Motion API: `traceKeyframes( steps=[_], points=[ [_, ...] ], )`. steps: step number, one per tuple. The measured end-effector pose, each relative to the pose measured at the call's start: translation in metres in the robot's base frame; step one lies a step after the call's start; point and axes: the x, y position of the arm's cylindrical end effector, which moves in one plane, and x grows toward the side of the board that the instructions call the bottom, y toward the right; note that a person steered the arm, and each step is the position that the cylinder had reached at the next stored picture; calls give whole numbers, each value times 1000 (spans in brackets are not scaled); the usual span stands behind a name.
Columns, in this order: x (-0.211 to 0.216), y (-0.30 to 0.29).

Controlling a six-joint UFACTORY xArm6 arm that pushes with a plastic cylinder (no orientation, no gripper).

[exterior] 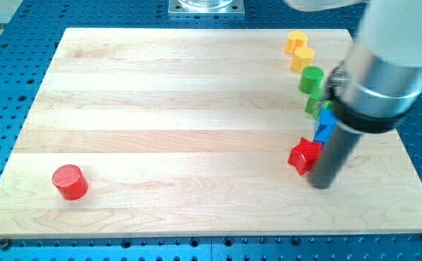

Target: Drag the red star towards the bottom center of the board

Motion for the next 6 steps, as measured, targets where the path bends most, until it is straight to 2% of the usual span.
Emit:
traceKeyframes(
  steps=[1, 2, 3, 5, 6],
  points=[
    [12, -9],
    [3, 38],
    [-24, 56],
    [-36, -15],
    [-79, -14]
  ],
)
